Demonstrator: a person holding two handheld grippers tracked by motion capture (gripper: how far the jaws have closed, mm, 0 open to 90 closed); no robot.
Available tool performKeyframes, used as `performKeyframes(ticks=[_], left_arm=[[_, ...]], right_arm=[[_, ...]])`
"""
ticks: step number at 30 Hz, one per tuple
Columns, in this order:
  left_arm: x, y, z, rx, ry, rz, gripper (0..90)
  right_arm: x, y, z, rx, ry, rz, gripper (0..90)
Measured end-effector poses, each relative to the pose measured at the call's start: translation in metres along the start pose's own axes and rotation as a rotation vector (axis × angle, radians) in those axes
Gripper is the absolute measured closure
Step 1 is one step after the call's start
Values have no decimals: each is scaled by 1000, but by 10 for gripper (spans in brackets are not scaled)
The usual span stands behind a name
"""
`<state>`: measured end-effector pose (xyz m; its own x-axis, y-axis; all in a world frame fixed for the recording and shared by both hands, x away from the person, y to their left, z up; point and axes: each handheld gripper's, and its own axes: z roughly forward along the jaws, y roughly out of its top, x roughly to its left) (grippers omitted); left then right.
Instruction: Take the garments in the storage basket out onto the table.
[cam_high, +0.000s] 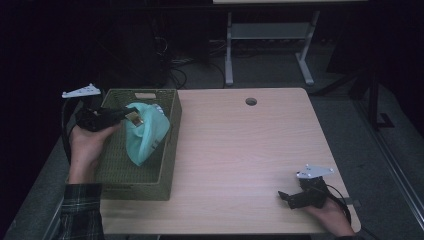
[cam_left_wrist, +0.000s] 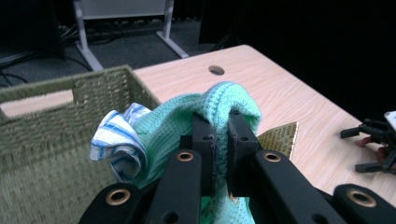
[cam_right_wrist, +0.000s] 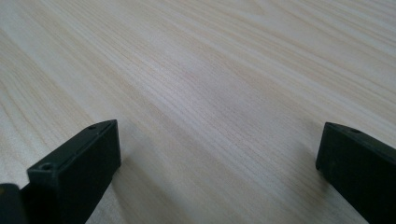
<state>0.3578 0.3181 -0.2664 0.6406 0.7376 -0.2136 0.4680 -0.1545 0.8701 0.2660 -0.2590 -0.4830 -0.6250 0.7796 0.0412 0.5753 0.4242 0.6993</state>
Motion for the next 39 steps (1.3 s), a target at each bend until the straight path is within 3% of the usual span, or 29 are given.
performKeyframes(ticks=[7, 18, 29, 39], left_arm=[[-8, 14, -3, -23, -7, 17, 838], [-28, 28, 4, -66, -51, 48, 838], [-53, 36, 28, -80, -116, 71, 838], [-76, 38, 54, -63, -164, 99, 838]], right_arm=[[0, 0, 0, 0, 0, 0, 0], [0, 0, 0, 0, 0, 0, 0], [0, 0, 0, 0, 0, 0, 0], [0, 0, 0, 0, 0, 0, 0]])
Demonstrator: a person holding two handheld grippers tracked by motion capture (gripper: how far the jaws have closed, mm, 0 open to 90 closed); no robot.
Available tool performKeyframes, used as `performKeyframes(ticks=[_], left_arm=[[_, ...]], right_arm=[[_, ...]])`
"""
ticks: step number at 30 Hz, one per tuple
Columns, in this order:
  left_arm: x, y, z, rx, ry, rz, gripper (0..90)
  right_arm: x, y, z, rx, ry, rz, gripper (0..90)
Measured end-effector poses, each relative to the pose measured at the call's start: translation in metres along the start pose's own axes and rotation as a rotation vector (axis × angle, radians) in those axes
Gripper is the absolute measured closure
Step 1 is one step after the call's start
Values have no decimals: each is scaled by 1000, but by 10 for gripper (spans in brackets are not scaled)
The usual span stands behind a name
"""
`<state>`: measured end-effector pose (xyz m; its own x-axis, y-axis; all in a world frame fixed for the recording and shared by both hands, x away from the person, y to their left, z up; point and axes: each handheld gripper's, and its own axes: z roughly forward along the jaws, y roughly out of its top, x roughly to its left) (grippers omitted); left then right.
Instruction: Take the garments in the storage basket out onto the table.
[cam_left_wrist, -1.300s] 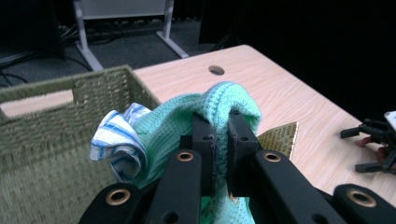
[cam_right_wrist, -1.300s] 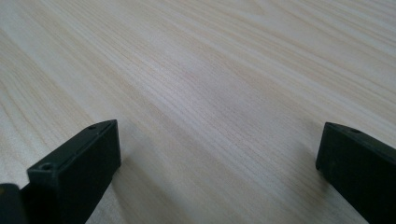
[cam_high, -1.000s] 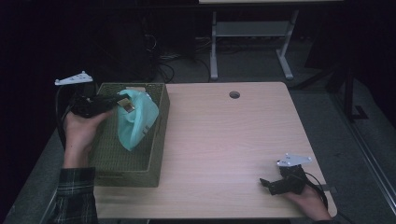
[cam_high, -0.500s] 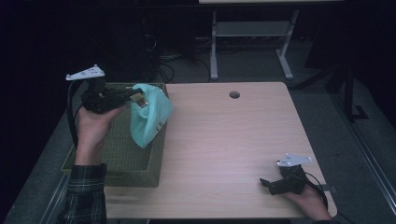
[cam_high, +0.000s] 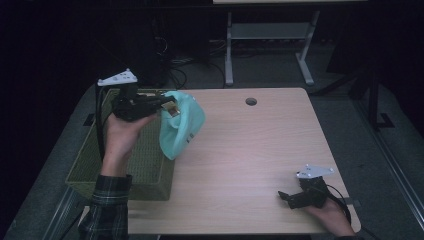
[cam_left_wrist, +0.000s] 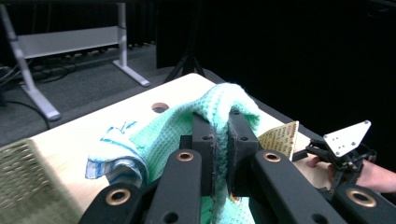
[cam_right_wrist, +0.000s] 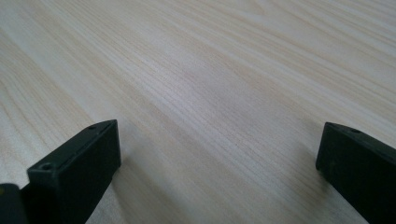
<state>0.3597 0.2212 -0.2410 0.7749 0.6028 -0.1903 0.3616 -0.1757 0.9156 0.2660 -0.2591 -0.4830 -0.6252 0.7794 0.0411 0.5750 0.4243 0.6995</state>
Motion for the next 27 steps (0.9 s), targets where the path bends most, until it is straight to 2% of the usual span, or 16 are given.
performKeyframes(ticks=[13, 21, 27], left_arm=[[-20, -4, 38, 28, -65, 16, 838], [-34, -14, 71, 71, -109, 33, 838], [-40, -21, 86, 91, -124, 34, 838]], right_arm=[[0, 0, 0, 0, 0, 0, 0], [0, 0, 0, -1, 1, 2, 0], [0, 0, 0, 0, 1, 2, 0]])
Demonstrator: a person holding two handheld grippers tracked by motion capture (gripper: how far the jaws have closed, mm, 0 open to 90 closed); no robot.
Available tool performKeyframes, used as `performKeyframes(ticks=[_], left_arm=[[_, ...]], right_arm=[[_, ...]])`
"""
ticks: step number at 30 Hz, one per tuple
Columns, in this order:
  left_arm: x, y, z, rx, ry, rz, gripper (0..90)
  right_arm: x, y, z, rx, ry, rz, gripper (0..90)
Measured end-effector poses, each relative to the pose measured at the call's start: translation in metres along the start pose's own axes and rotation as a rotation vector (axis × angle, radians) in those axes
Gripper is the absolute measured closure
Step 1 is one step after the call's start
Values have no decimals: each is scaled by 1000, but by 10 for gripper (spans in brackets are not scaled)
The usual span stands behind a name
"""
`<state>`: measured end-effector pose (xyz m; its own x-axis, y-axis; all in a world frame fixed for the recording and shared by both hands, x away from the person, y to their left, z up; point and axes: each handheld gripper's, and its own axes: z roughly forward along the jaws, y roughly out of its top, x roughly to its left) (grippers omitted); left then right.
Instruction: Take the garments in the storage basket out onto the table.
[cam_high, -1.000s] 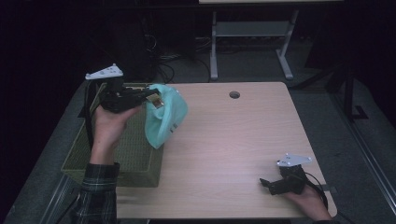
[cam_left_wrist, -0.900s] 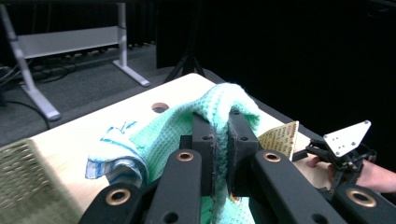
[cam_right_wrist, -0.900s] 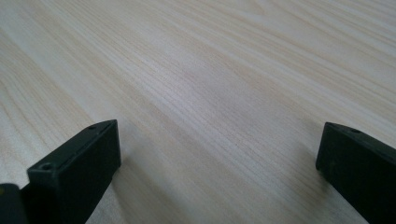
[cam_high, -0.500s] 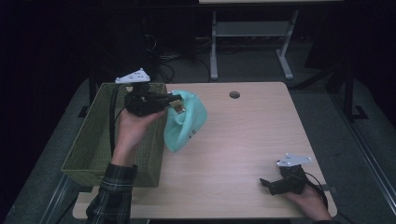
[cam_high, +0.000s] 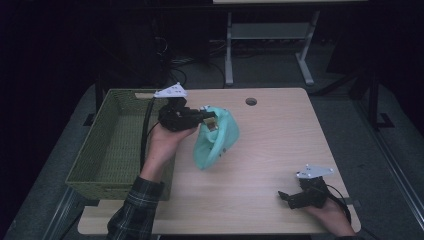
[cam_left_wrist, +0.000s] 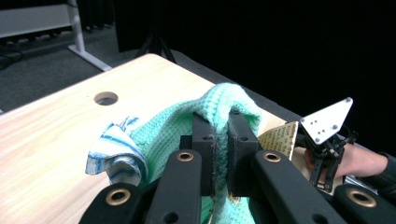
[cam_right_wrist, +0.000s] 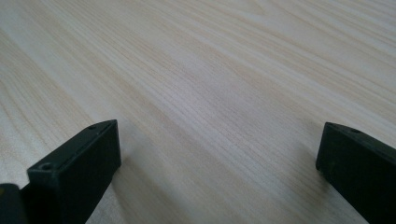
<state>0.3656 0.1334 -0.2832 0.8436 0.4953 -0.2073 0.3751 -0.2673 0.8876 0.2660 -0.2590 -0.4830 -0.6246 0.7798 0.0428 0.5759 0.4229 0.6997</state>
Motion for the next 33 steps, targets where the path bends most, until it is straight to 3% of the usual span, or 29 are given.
performKeyframes(ticks=[12, 22, 33], left_arm=[[-11, -18, 43, 82, -9, 19, 838], [-18, -43, 82, 157, -28, 22, 836], [-26, -70, 111, 255, -41, 49, 829]], right_arm=[[0, 0, 0, 0, 0, 0, 0], [0, 0, 0, 1, -1, -2, 0], [0, 0, 0, 1, -1, -2, 0]])
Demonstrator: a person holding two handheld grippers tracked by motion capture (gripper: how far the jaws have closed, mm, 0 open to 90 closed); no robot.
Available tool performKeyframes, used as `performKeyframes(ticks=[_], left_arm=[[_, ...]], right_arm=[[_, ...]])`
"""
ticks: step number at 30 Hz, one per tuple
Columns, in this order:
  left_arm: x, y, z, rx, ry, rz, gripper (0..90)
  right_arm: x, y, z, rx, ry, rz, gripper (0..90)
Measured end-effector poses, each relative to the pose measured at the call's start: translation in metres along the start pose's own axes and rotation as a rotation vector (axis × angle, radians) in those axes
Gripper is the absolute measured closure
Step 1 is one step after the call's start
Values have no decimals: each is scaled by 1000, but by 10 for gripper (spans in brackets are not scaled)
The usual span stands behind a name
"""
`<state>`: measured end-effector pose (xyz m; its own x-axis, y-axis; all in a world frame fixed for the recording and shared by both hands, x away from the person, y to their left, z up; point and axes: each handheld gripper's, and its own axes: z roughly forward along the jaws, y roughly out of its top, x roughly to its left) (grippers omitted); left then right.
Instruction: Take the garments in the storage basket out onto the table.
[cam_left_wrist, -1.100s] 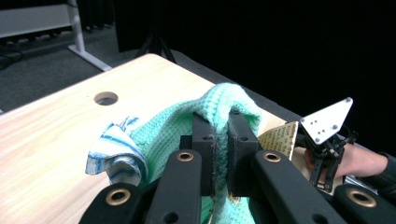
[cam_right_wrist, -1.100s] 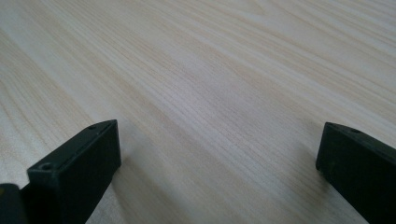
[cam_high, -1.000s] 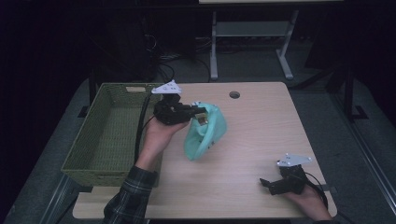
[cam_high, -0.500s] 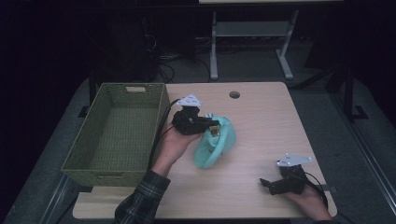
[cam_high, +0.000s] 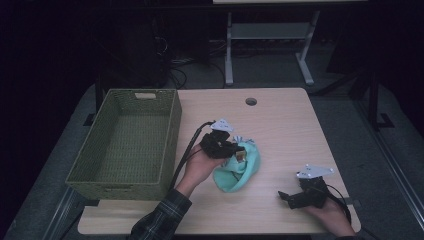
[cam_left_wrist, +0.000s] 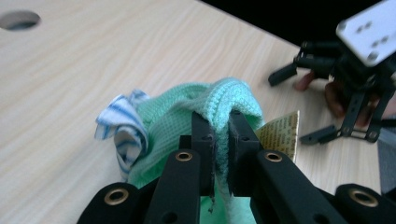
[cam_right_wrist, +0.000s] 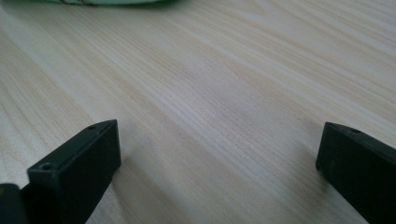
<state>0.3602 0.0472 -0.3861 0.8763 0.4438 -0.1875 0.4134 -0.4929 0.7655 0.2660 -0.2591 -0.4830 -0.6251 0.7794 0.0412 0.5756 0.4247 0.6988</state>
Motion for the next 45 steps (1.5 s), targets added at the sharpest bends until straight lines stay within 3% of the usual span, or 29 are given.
performKeyframes(ticks=[16, 23, 25, 26, 27, 28, 30, 34, 41, 45], left_arm=[[-9, -30, 46, 160, -34, 41, 824], [-10, -40, 60, 199, -41, 27, 800], [-10, -38, 58, 199, -41, 33, 763], [-10, -36, 55, 198, -41, 29, 677], [-10, -36, 55, 198, -41, 29, 648], [-10, -35, 52, 202, -34, 45, 648], [-11, -32, 44, 175, -32, 34, 582], [-11, -30, 31, 175, -28, 45, 522], [-12, -39, 10, 151, -16, 40, 536], [-13, -50, -5, 152, -4, 51, 664]], right_arm=[[0, 0, 0, 0, 0, -1, 0], [0, 0, 0, 0, 0, -1, 0], [0, 0, 0, 0, 0, -1, 0], [0, 0, 0, 0, 0, 0, 0], [0, 0, 0, 0, 0, 0, 0], [0, 0, 0, 0, 0, -1, 0], [0, 0, 0, 0, 0, -1, 0], [0, 0, 0, 0, 0, -1, 0], [0, 0, 0, 0, 0, 0, 0], [0, 0, 0, 0, 0, 0, 0]])
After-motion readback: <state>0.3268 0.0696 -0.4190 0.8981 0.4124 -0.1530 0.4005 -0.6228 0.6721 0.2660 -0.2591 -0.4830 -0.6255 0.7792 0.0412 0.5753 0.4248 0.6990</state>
